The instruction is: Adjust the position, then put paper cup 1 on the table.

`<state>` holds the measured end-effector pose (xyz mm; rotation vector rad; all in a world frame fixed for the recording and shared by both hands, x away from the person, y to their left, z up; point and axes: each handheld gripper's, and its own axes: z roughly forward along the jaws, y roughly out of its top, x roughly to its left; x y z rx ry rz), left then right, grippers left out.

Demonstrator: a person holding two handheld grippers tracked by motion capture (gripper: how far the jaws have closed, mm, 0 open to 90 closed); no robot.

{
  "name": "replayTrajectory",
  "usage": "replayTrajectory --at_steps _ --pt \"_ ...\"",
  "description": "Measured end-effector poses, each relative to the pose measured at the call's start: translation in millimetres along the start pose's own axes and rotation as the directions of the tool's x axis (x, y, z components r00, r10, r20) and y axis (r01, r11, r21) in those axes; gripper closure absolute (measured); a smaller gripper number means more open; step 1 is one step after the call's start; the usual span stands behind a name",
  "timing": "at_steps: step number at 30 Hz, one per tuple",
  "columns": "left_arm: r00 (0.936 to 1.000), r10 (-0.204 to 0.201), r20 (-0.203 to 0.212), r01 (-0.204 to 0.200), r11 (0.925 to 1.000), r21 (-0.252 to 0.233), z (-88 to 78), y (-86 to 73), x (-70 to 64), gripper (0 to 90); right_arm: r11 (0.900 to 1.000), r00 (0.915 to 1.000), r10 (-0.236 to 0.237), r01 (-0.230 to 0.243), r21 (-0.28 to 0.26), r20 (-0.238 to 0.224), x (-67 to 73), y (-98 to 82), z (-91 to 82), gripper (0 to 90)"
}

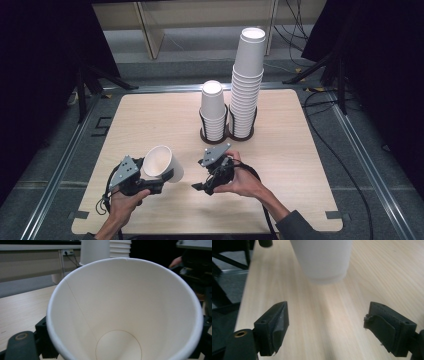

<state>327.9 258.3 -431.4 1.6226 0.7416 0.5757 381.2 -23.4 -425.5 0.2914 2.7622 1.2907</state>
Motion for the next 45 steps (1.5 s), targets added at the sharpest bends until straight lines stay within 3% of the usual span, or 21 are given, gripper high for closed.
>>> replayTrajectory --at_steps 2,6,14,25,34,38,45 --pt "0.9994 0.004 -0.035 -0.003 0.9997 0.026 3.2 -0.2 3.7 13.7 1.000 0.9994 -0.011 0.010 0.011 0.033 -1.2 -4.5 -4.3 19.1" --pt "0.9960 0.042 -0.079 -0.037 0.9971 0.066 8.6 -1.9 13.3 13.7 1.000 0.9946 0.021 -0.023 0.017 0.101 -2.2 -15.5 -15.6 19.9" --pt "0.9905 0.018 -0.136 -0.007 0.9965 0.083 24.2 1.5 39.9 13.6 0.998 0.9849 0.058 -0.063 0.023 0.163 -2.6 -36.9 -32.5 20.6" --pt "0.9855 -0.007 -0.169 0.022 0.9959 0.088 37.5 -2.4 64.5 13.5 0.994 0.9790 0.084 -0.095 0.051 0.186 -1.1 -51.5 -36.7 18.8" --pt "0.9817 -0.019 -0.190 0.042 0.9922 0.117 46.8 -6.6 72.2 13.4 0.992 0.9740 0.106 -0.117 0.047 0.200 0.8 -59.3 -40.9 17.8" --pt "0.9816 -0.023 -0.189 0.041 0.9946 0.095 51.7 -4.2 76.4 13.4 0.991 0.9727 0.114 -0.124 0.041 0.202 1.9 -62.5 -42.7 17.7" --pt "0.9786 -0.025 -0.204 0.048 0.9929 0.109 59.0 -4.9 81.3 13.2 0.990 0.9695 0.124 -0.136 0.047 0.211 1.6 -67.4 -45.3 17.1"
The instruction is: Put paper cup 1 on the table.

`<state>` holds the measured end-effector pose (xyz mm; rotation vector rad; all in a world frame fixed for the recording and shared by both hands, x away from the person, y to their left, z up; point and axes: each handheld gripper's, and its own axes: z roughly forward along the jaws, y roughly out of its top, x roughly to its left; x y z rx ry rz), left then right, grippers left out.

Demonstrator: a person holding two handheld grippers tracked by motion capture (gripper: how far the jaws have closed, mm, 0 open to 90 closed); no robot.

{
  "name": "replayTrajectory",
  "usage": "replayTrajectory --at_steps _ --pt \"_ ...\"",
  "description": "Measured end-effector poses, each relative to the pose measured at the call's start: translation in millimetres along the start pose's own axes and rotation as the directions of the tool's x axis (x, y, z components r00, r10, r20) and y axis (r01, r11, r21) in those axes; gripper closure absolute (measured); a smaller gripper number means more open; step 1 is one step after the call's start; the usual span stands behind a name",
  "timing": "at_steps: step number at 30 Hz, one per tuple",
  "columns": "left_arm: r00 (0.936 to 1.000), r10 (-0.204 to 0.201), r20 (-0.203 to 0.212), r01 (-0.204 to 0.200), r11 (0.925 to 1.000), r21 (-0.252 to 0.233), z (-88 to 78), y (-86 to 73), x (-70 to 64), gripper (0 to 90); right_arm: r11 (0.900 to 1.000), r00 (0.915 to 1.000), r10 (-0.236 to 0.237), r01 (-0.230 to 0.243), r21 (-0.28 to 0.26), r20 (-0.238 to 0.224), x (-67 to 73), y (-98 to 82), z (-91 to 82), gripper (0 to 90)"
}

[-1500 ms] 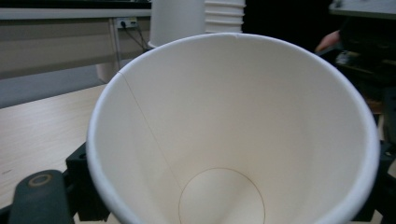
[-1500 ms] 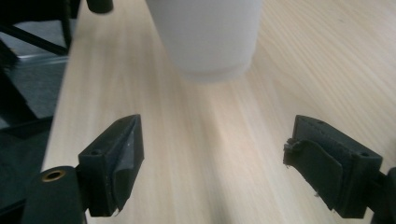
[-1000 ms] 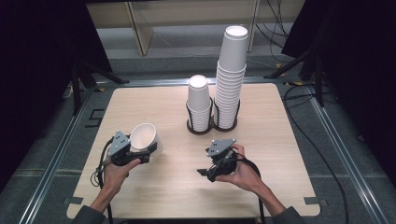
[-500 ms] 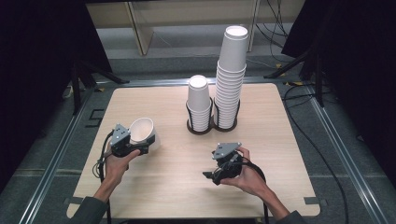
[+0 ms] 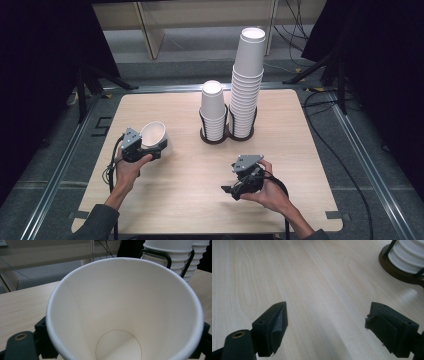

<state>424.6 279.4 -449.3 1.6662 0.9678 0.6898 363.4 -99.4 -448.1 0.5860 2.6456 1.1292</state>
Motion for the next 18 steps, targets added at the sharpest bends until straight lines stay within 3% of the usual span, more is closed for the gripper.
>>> replayTrajectory --at_steps 5,11,15,18 --pt "0.9999 -0.006 -0.009 0.006 0.9999 0.009 9.1 -2.7 2.8 13.2 1.000 0.9998 -0.018 0.018 -0.003 0.005 0.5 0.3 0.0 17.1" --pt "0.9997 -0.013 -0.021 0.013 0.9994 0.032 21.4 -4.3 7.2 12.9 1.000 0.9999 -0.005 0.005 0.000 -0.009 0.7 -0.4 0.9 17.2" --pt "0.9997 0.010 -0.024 -0.008 0.9976 0.068 29.7 -9.6 7.5 12.3 1.000 1.0000 0.000 0.000 -0.003 -0.007 -0.4 -0.8 -1.4 17.2" --pt "0.9998 0.008 -0.018 -0.007 0.9987 0.050 32.8 -11.5 7.8 11.7 1.000 1.0000 0.003 -0.003 -0.005 -0.008 -0.3 -1.3 -1.4 17.2"
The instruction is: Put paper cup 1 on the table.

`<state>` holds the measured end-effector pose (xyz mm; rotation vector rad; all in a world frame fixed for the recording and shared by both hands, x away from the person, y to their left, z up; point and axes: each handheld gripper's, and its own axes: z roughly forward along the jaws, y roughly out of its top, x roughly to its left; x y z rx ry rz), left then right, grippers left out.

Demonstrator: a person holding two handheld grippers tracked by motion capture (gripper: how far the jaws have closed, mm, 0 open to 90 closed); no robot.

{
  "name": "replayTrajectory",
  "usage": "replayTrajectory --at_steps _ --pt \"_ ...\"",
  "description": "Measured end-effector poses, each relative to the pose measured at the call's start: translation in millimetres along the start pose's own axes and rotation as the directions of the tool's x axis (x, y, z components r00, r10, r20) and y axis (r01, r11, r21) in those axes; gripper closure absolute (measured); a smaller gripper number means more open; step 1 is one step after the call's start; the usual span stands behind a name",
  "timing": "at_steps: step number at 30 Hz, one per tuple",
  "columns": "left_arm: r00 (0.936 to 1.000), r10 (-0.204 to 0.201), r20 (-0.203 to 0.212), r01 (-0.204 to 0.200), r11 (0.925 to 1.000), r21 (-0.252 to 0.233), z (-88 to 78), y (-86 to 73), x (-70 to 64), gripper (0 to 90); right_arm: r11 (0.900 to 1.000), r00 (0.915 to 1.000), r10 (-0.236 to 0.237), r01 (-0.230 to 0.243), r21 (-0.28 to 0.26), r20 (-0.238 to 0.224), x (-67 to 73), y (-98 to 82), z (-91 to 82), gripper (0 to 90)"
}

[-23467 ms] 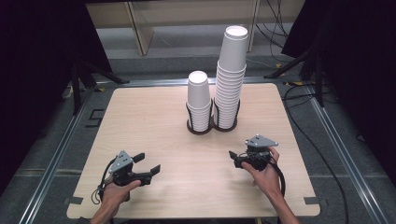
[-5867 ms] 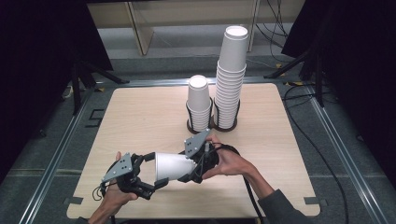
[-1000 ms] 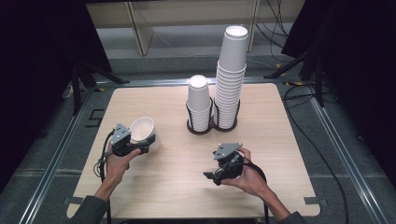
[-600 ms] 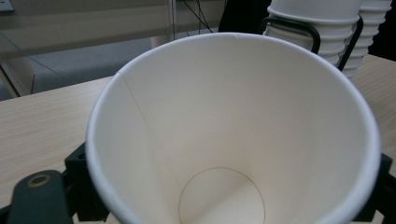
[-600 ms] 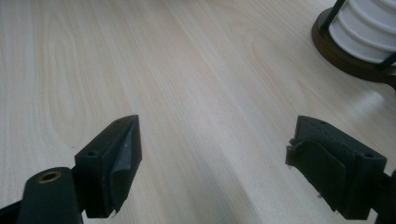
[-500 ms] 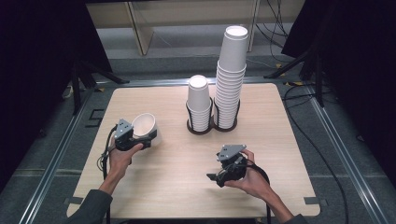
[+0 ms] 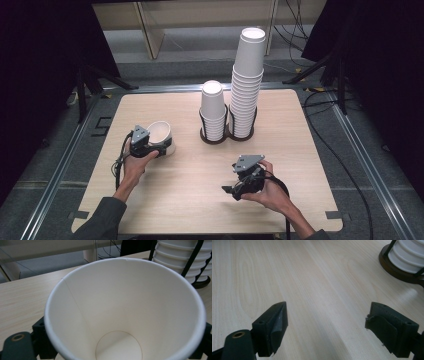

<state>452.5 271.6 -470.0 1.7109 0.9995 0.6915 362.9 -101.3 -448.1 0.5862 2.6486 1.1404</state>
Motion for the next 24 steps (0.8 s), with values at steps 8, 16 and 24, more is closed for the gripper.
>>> replayTrajectory --at_steps 8,16,24 --pt "0.9995 0.027 0.018 -0.027 0.9996 -0.003 1.6 -7.0 -3.4 11.6 1.000 0.9999 -0.011 0.011 -0.001 -0.011 2.1 0.5 0.5 17.1" --pt "0.9976 0.050 0.048 -0.049 0.9986 -0.020 3.2 -14.9 -1.7 12.9 1.000 0.9998 -0.019 0.019 0.002 -0.004 0.9 -0.2 -0.6 17.0" --pt "0.9980 0.032 0.054 -0.033 0.9994 0.014 -0.5 -24.9 -0.5 14.2 1.000 0.9997 -0.017 0.017 0.010 -0.015 2.6 -1.4 -0.3 17.0"
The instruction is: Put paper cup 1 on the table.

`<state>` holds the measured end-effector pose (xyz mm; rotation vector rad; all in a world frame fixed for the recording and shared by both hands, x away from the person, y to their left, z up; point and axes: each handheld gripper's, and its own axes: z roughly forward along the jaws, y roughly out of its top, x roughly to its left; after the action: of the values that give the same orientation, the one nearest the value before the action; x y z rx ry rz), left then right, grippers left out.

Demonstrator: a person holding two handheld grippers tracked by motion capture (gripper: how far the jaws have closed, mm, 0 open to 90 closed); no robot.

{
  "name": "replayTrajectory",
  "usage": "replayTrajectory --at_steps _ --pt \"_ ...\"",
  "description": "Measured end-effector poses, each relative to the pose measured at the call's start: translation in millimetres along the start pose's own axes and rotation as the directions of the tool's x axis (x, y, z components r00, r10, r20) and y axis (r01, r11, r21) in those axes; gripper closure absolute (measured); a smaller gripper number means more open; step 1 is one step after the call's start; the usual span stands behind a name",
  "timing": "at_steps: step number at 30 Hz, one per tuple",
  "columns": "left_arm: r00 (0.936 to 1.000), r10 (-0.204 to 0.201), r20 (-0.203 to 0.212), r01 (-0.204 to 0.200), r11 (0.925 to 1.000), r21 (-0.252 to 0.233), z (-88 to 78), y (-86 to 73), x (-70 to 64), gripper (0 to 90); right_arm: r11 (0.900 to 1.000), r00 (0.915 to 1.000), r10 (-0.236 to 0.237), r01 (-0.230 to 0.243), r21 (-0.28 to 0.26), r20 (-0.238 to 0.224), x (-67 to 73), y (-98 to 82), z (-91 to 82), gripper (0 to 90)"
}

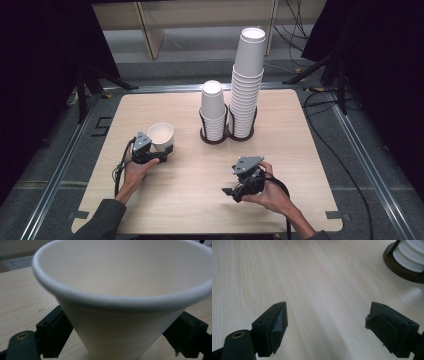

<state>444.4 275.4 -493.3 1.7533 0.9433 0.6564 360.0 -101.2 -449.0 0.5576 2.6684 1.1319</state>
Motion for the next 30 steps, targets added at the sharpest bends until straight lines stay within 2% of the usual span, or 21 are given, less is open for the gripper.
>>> replayTrajectory --at_steps 1,3,4,5,7,8,10,11,13,15,17,18,19,21,23,24,25,26,28,30 --pt "1.0000 -0.008 0.000 0.008 0.9999 0.013 -1.2 -0.4 0.6 14.4 1.000 1.0000 -0.004 0.004 0.000 0.007 -0.4 -0.2 -0.6 16.9" --pt "0.9999 -0.012 0.007 0.012 0.9999 0.003 -3.3 -1.7 1.2 14.4 1.000 1.0000 0.007 -0.007 0.001 0.004 0.1 -0.6 -1.3 16.9" --pt "0.9997 -0.023 -0.003 0.023 0.9996 0.015 -6.4 -2.3 -0.3 14.4 1.000 1.0000 0.009 -0.009 0.001 0.005 0.1 -0.9 -1.8 16.9" --pt "0.9999 -0.006 0.013 0.006 1.0000 0.002 -6.9 -2.6 0.7 14.5 1.000 1.0000 0.002 -0.002 -0.001 0.009 -0.4 -1.2 -2.2 16.8" --pt "0.9998 -0.002 0.017 0.002 1.0000 -0.003 -11.5 -3.9 -0.4 14.5 1.000 0.9999 0.012 -0.012 0.001 0.008 -0.8 -1.9 -3.2 16.8" --pt "0.9999 -0.011 0.009 0.011 0.9998 0.016 -16.0 -4.3 -1.4 14.4 1.000 0.9999 0.011 -0.011 -0.002 0.013 -1.6 -2.2 -3.7 16.8" --pt "0.9999 -0.007 0.015 0.007 0.9999 0.014 -20.8 -5.6 0.1 14.5 1.000 0.9994 0.020 -0.020 -0.005 0.026 -2.9 -2.9 -5.7 16.8" --pt "0.9997 -0.023 0.000 0.023 0.9994 0.027 -25.0 -6.0 -0.5 14.5 1.000 0.9992 0.022 -0.022 -0.009 0.034 -3.9 -3.1 -6.6 16.8" --pt "0.9990 -0.045 -0.005 0.045 0.9988 0.021 -31.7 -6.4 -0.6 14.4 0.999 0.9986 0.030 -0.029 -0.016 0.044 -5.9 -3.4 -9.6 16.9" --pt "0.9991 -0.041 0.013 0.041 0.9992 0.005 -38.0 -5.5 -1.9 14.5 0.998 0.9969 0.059 -0.057 -0.041 0.052 -8.5 -3.9 -13.6 16.9" --pt "0.9985 -0.050 0.021 0.050 0.9988 -0.004 -45.9 -4.2 -7.1 14.4 0.997 0.9950 0.065 -0.061 -0.050 0.076 -12.3 -3.7 -18.0 17.0" --pt "0.9988 -0.038 0.030 0.038 0.9993 -0.005 -49.6 -3.2 -9.8 14.5 0.996 0.9923 0.080 -0.075 -0.055 0.095 -13.7 -3.4 -20.8 17.0" --pt "0.9993 -0.032 0.018 0.032 0.9994 -0.011 -54.0 -2.1 -13.9 14.4 0.994 0.9908 0.087 -0.080 -0.070 0.103 -16.0 -3.1 -23.1 16.9" --pt "0.9991 -0.036 0.021 0.037 0.9989 -0.030 -62.8 0.4 -21.3 14.4 0.990 0.9853 0.118 -0.107 -0.095 0.123 -20.0 -2.8 -28.4 16.9" --pt "0.9992 -0.032 0.023 0.033 0.9991 -0.026 -71.7 3.0 -29.2 14.5 0.985 0.9786 0.144 -0.127 -0.116 0.147 -23.2 -2.8 -33.2 16.8" --pt "0.9994 -0.030 0.014 0.030 0.9995 -0.008 -75.9 4.2 -33.0 14.5 0.984 0.9765 0.150 -0.131 -0.123 0.155 -24.8 -2.8 -35.1 16.9" --pt "0.9989 -0.037 0.028 0.038 0.9992 -0.014 -78.7 4.6 -35.7 14.5 0.981 0.9733 0.161 -0.140 -0.131 0.164 -26.2 -2.9 -37.6 17.1" --pt "0.9982 -0.055 0.024 0.056 0.9984 -0.008 -83.8 5.0 -39.7 14.4 0.977 0.9693 0.177 -0.153 -0.147 0.170 -27.8 -3.4 -39.3 17.0" --pt "0.9983 -0.049 0.031 0.049 0.9986 -0.017 -89.4 5.0 -46.7 14.5 0.969 0.9629 0.206 -0.176 -0.172 0.174 -30.5 -4.5 -41.9 16.8" --pt "0.9985 -0.045 0.031 0.046 0.9988 -0.016 -95.4 4.4 -53.5 14.5 0.966 0.9586 0.218 -0.186 -0.177 0.183 -32.9 -5.3 -44.1 16.7"
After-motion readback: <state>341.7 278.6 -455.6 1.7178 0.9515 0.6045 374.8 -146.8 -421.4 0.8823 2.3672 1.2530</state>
